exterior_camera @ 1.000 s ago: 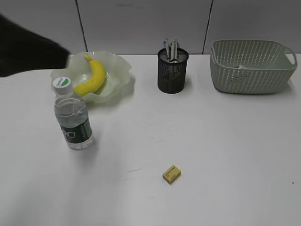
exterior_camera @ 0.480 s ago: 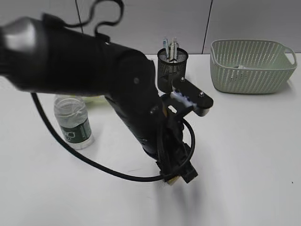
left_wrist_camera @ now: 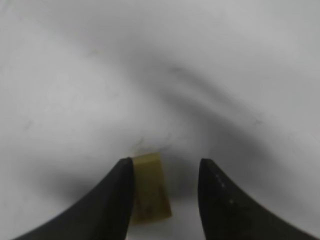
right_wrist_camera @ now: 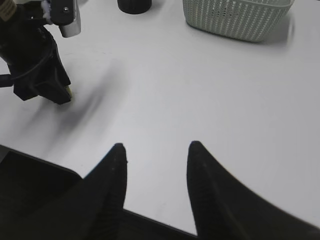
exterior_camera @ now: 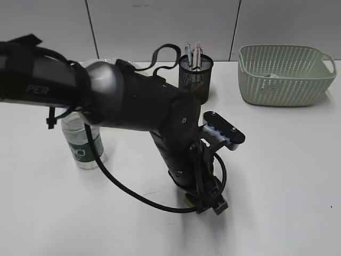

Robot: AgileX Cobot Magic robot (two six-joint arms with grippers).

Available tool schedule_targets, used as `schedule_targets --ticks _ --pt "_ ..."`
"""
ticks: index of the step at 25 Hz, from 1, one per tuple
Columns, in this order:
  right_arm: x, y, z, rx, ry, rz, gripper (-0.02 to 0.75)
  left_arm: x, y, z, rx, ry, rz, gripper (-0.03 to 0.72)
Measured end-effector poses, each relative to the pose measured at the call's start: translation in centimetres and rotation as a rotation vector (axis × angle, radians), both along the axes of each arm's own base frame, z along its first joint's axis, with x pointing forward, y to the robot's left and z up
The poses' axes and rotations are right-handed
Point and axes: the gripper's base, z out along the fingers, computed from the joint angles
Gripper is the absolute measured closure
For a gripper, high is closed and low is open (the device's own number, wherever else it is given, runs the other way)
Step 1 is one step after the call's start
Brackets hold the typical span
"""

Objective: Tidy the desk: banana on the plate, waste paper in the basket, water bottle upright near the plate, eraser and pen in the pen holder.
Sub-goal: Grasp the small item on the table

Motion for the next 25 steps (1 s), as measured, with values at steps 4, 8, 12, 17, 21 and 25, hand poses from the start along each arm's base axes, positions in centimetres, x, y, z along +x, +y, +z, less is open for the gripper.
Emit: schedule_targets --ticks 4,8,12,17,21,25 --pt "0.0 0.0 0.0 0.000 0.000 0.000 0.408 0.3 0.0 -0.3 0.018 -0.018 0.000 0.358" --pt "0.0 0.0 0.0 0.000 0.000 0.000 0.408 0.5 0.0 -1.1 0.035 -0.017 -0.004 0.369" --pt "0.0 0.0 0.0 0.000 0.000 0.000 0.423 0.5 0.0 -1.2 0.033 -0.019 -0.002 0.466" --pt "0.0 0.0 0.0 0.000 0.000 0.000 0.476 0.8 -0.3 -0.5 0.018 -0.049 -0.013 0.590" --pt "0.0 0.0 0.0 0.000 0.000 0.000 0.494 3.0 -1.1 4.0 -0.095 -0.215 -0.029 0.591" --pt "0.0 0.0 0.0 0.000 0.000 0.000 0.494 8.4 -0.7 9.5 -0.294 -0.432 0.059 0.591"
